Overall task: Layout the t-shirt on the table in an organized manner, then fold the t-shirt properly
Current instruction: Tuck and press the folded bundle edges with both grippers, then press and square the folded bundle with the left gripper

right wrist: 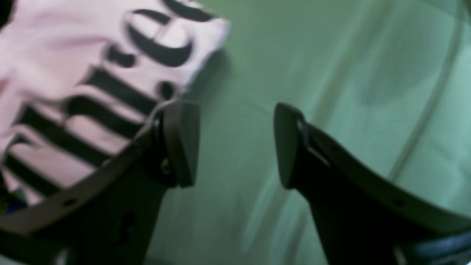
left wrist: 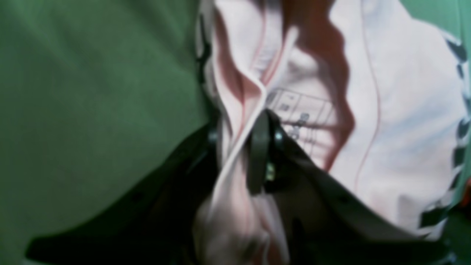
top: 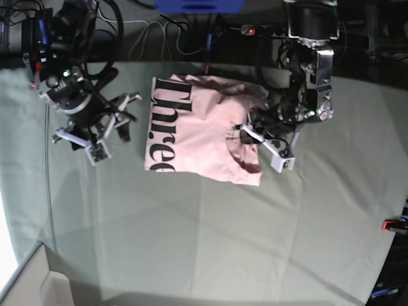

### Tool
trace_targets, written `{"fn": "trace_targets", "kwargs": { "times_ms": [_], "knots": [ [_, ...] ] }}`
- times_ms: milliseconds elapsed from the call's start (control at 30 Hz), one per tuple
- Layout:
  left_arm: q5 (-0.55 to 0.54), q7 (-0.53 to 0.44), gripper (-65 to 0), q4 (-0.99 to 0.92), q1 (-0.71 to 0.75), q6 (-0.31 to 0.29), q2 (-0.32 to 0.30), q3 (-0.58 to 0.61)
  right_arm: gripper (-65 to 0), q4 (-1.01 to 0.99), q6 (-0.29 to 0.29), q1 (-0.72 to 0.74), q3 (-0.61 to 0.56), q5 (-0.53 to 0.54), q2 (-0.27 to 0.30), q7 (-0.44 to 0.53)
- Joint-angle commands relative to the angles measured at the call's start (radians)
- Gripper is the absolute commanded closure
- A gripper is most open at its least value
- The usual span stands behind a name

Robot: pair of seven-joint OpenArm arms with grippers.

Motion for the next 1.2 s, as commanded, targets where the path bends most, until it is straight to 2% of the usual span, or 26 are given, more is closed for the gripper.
{"fn": "trace_targets", "kwargs": {
  "times_ms": [0, 133, 333, 500, 567, 833, 1033, 1167],
  "knots": [
    [0.007, 0.026, -0.2, 0.003, -0.014, 0.003, -0.005, 0.045, -32.3, 0.019, 0.003, 0.007, 0.011, 0.018, 0.001, 0.02],
    [0.013, 0.02, 0.0, 0.018, -0.071, 0.003, -0.06, 0.235, -32.3, 0.019, 0.003, 0.011, 0.05, 0.018, 0.001, 0.02],
    [0.019, 0.019, 0.0, 0.012, -0.264, 0.003, -0.146, 0.516, -32.3, 0.019, 0.003, 0.013, 0.111, 0.018, 0.001, 0.02],
    [0.162, 0.019, 0.0, -0.048, -0.433, 0.003, -0.147, 0.683, -32.3, 0.019, 0.003, 0.013, 0.154, 0.018, 0.002, 0.02],
    [0.225, 0.0, 0.0, -0.083, -0.488, 0.002, -0.127, 0.756, -32.3, 0.019, 0.003, 0.013, 0.185, 0.018, 0.002, 0.02],
    [0.448, -0.251, 0.0, -0.345, -0.608, 0.002, -0.024, 0.956, -32.2, 0.019, 0.003, 0.013, 0.255, 0.018, 0.007, 0.02],
    [0.535, -0.353, 0.0, -0.47, -0.638, 0.0, 0.077, 0.99, -32.2, 0.019, 0.003, 0.01, 0.286, 0.018, 0.007, 0.02],
    [0.599, -0.359, -0.1, -0.488, -0.644, 0.0, 0.134, 0.99, -32.2, 0.019, 0.003, 0.007, 0.286, 0.018, 0.004, 0.02]
  ]
}}
